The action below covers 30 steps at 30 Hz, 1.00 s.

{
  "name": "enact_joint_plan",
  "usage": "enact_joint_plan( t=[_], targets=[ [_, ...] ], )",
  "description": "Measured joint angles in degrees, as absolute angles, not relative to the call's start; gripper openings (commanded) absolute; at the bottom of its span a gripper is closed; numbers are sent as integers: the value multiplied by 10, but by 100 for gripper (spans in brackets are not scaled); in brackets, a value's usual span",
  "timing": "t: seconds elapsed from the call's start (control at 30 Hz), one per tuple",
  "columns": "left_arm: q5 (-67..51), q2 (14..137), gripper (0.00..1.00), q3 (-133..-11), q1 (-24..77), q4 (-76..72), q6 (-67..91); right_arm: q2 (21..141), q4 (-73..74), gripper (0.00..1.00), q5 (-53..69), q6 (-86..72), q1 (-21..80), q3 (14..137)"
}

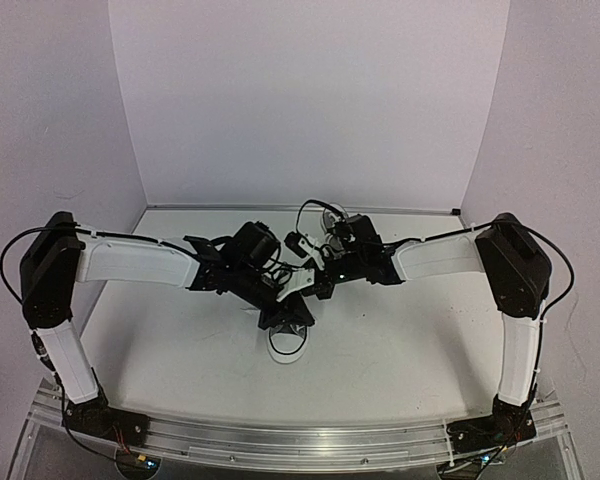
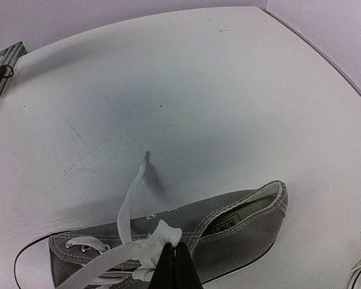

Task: Tie the shoes

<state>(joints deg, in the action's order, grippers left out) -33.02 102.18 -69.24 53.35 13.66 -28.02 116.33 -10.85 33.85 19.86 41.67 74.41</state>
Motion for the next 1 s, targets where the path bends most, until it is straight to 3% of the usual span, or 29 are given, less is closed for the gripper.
enact_joint_plan(
  t=[0.13,0.23,0.47,0.77,1.0],
  targets=[
    [-331,1052,2,-726,543,125,-298,1163,-111,0,339,199,416,744],
    [-328,1079,22,-770,547,131,-316,1163,-111,0,339,199,415,744],
    [-308,1099,42,-810,548,150,-337,1163,-112,0,339,199,415,744],
    [-299,1017,35,-719,536,110,-317,1163,-113,0,341,198,415,744],
    [-270,935,39,-604,430,-4,-207,1163,-116,0,345,196,415,744]
  ],
)
